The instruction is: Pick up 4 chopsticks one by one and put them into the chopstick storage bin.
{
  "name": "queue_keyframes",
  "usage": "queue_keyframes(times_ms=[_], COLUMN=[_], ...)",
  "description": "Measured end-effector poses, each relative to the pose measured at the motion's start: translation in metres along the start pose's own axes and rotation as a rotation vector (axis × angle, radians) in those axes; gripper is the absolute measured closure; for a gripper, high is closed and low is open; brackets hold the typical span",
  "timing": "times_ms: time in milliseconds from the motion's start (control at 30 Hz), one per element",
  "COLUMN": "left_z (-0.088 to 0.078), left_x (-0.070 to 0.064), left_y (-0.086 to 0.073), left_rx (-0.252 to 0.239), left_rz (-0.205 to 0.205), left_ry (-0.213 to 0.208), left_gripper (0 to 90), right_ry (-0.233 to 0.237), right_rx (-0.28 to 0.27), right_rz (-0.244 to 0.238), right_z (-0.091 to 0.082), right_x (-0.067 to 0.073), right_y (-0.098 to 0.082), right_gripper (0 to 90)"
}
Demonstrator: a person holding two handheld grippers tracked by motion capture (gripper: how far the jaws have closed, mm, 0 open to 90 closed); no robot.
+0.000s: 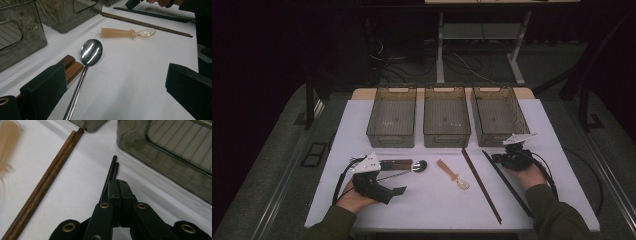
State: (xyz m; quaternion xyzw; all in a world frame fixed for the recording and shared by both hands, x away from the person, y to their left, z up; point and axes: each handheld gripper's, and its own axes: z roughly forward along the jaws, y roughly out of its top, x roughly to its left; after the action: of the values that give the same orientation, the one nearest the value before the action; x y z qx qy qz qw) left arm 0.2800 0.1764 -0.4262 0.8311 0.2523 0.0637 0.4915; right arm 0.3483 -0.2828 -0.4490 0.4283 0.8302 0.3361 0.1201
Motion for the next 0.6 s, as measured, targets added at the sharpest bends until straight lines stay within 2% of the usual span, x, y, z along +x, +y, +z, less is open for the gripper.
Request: queue_keyframes(times_ms=[400,600], left_z=[0.000,0.000], left_x=[0.000,-0.001], left_y=[0.000,0.000], left_rx=[-0.001,0.000], left_rz=[0.001,0.000], left_ry=[-0.002,-0.004], left_gripper=[2.5,2.5], right_ry=[0.046,0.057], right_rx=[0.021,0.023], right_rz=[-0.040,-0.051], right_z=[0.004,0.004], right_x=[0.015,0.018], right_y=[0.004,0.005], right_gripper=[89.4,89.3])
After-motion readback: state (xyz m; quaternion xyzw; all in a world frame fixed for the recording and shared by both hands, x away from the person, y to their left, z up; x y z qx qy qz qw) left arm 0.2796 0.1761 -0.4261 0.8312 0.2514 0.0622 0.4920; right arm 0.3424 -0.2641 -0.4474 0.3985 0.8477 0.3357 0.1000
